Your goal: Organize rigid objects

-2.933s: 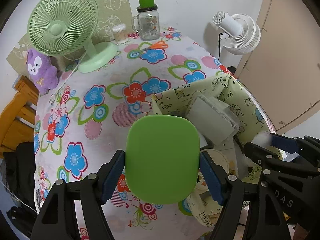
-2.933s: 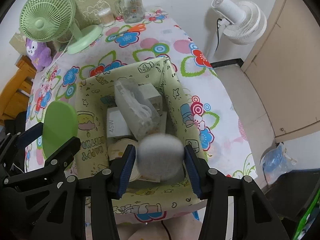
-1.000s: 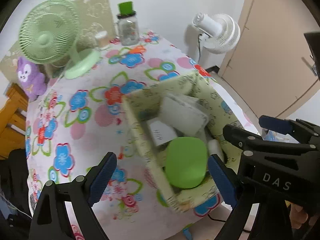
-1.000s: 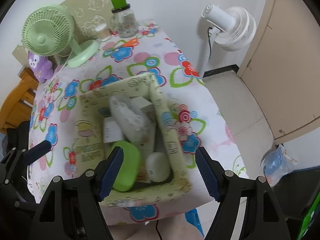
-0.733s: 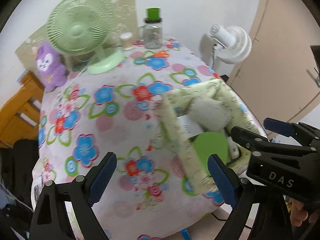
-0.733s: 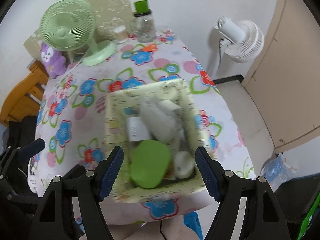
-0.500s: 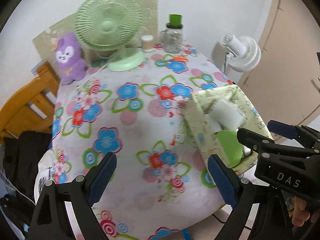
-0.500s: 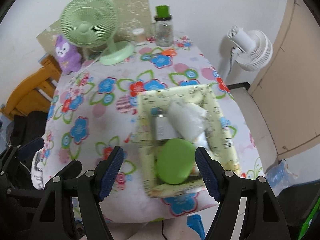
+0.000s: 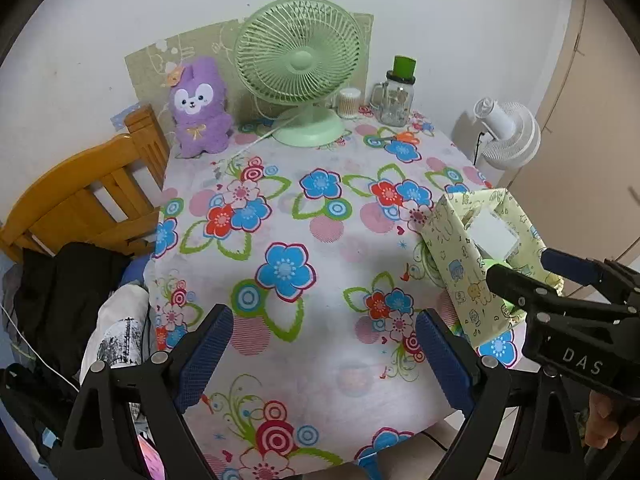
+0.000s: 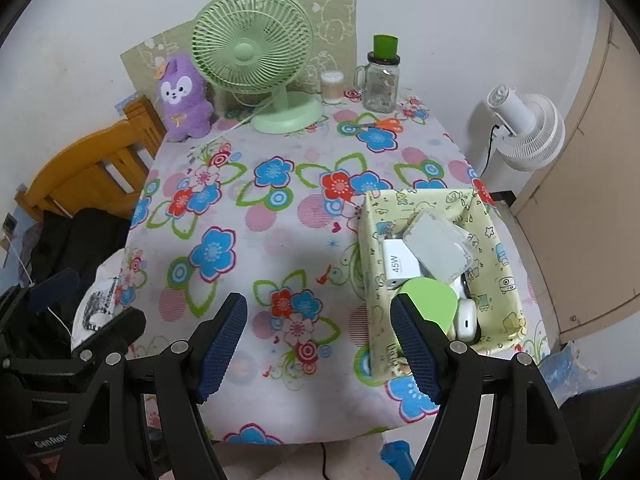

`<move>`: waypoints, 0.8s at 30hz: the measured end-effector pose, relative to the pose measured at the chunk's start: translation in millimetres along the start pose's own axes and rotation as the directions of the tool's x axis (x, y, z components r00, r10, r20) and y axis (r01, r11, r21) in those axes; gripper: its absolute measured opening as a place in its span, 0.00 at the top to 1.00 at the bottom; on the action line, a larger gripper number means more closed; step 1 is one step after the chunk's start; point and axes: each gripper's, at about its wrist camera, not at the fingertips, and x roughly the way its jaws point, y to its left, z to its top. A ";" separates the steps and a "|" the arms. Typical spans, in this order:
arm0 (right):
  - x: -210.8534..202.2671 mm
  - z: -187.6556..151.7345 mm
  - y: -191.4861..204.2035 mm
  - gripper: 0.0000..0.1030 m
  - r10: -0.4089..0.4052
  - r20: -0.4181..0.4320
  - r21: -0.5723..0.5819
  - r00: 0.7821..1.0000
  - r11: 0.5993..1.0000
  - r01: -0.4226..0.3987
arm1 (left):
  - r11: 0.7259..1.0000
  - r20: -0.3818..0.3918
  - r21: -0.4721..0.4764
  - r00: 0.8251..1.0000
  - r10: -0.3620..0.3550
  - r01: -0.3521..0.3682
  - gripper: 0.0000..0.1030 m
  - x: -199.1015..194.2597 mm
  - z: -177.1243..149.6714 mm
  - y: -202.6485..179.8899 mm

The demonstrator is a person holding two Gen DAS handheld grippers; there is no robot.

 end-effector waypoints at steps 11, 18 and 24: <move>-30.4 14.4 0.7 0.13 0.019 0.083 -0.037 0.996 0.999 -0.016 | 0.998 0.095 -0.043 0.994 0.051 -0.047 0.04 -35.5 15.9 -0.1; -63.6 25.2 -14.1 0.10 0.000 0.140 -0.084 0.990 0.996 0.012 | 0.994 0.118 -0.088 0.990 0.078 -0.068 0.01 -55.9 24.3 -19.2; -82.3 32.1 -31.3 0.08 0.019 0.171 -0.092 0.985 0.996 -0.003 | 0.986 0.147 -0.144 0.984 0.103 -0.082 0.00 -72.7 26.9 -35.4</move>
